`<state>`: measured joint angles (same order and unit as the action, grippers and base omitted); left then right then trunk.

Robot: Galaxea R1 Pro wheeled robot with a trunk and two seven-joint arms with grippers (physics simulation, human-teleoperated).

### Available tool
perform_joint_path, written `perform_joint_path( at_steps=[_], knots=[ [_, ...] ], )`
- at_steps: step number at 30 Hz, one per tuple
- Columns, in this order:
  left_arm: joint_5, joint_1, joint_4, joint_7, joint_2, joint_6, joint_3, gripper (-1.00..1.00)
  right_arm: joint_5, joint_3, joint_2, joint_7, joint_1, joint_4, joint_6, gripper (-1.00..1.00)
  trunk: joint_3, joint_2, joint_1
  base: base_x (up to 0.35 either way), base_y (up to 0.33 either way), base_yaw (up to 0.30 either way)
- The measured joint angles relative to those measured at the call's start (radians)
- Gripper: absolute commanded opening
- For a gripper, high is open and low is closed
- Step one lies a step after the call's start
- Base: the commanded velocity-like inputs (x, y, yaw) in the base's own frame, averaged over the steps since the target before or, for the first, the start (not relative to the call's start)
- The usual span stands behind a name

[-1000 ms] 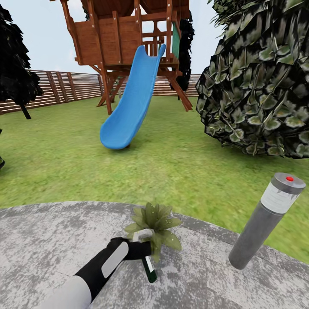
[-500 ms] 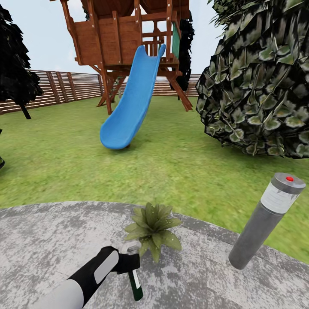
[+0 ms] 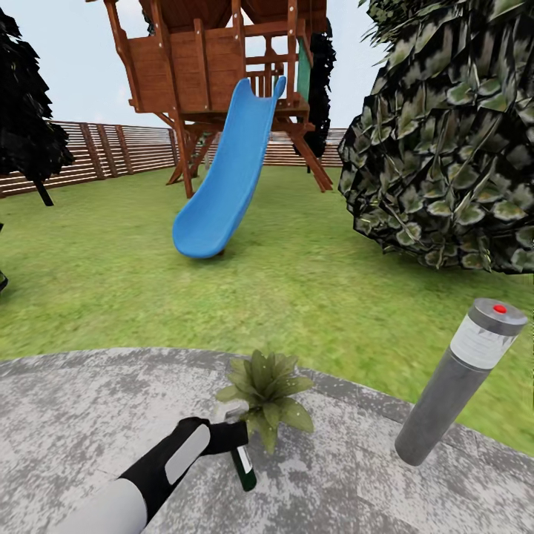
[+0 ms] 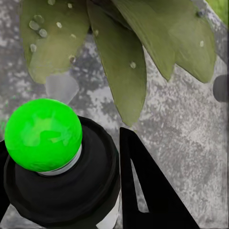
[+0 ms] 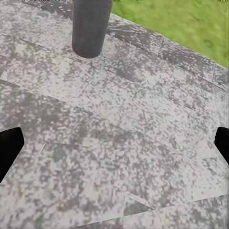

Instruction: Pick up the pesticide atomizer in the garden and spray insectifuge to fully cover both potted plants in the garden.

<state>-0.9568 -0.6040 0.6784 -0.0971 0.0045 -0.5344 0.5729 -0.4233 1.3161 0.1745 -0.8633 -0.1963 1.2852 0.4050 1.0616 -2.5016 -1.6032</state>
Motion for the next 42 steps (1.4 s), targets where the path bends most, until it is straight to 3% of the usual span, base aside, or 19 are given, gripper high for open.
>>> perform_joint_path(
  at_steps=[5, 10, 20, 21, 24, 26, 28, 30, 34, 42],
  knots=[
    [0.001, 0.000, -0.010, -0.002, -0.040, -0.051, 0.003, -1.00, 0.000, 0.000, 0.000, 0.000, 0.000, 0.003, 0.000, 1.00, 0.000, 0.000, 0.000, 0.000, 0.000, -0.273],
    [0.004, 0.000, -0.011, -0.004, -0.046, -0.047, 0.004, -1.00, 0.000, 0.000, 0.000, 0.000, 0.000, 0.002, 0.000, 1.00, 0.000, 0.000, 0.000, -0.011, -0.095, -0.265],
    [0.005, 0.000, 0.015, -0.023, -0.059, -0.048, 0.002, -1.00, 0.000, -0.001, 0.000, 0.000, 0.000, 0.001, 0.000, 1.00, 0.000, 0.000, 0.000, -0.042, -0.178, -0.009],
    [0.003, -0.001, 0.017, -0.045, -0.064, -0.049, 0.001, -1.00, 0.000, -0.001, 0.000, 0.000, 0.000, 0.000, 0.001, 1.00, 0.000, 0.000, 0.000, -0.001, -0.002, 0.000],
    [-0.001, -0.002, 0.041, -0.188, -0.089, -0.049, -0.005, -1.00, 0.000, -0.001, 0.000, 0.000, 0.000, 0.001, 0.001, 1.00, 0.000, 0.000, 0.000, 0.000, 0.000, 0.000],
    [-0.003, -0.006, 0.048, -0.226, -0.094, -0.049, -0.015, -1.00, -0.001, -0.001, 0.000, 0.000, 0.000, 0.001, 0.002, 1.00, 0.000, 0.000, 0.000, 0.000, 0.000, 0.000],
    [-0.004, -0.010, 0.032, -0.249, -0.097, -0.049, -0.071, -1.00, -0.001, -0.001, 0.000, 0.000, 0.000, 0.000, 0.003, 1.00, 0.000, 0.000, 0.000, 0.000, 0.000, 0.000],
    [-0.006, -0.012, 0.017, -0.319, -0.107, -0.049, -0.088, -1.00, -0.001, -0.001, 0.000, 0.000, 0.000, 0.001, 0.003, 1.00, 0.000, 0.000, 0.000, 0.000, 0.000, 0.000],
    [-0.008, -0.014, 0.006, -0.490, -0.123, -0.050, -0.094, -1.00, 0.000, -0.001, 0.000, 0.000, 0.000, 0.002, 0.003, 1.00, 0.000, 0.000, 0.000, 0.000, 0.000, 0.000],
    [-0.001, -0.014, 0.006, -0.647, -0.156, -0.054, -0.089, -1.00, 0.000, 0.000, 0.000, 0.000, 0.000, 0.003, 0.003, 1.00, 0.000, 0.000, 0.000, 0.000, 0.000, 0.000]
  ],
)
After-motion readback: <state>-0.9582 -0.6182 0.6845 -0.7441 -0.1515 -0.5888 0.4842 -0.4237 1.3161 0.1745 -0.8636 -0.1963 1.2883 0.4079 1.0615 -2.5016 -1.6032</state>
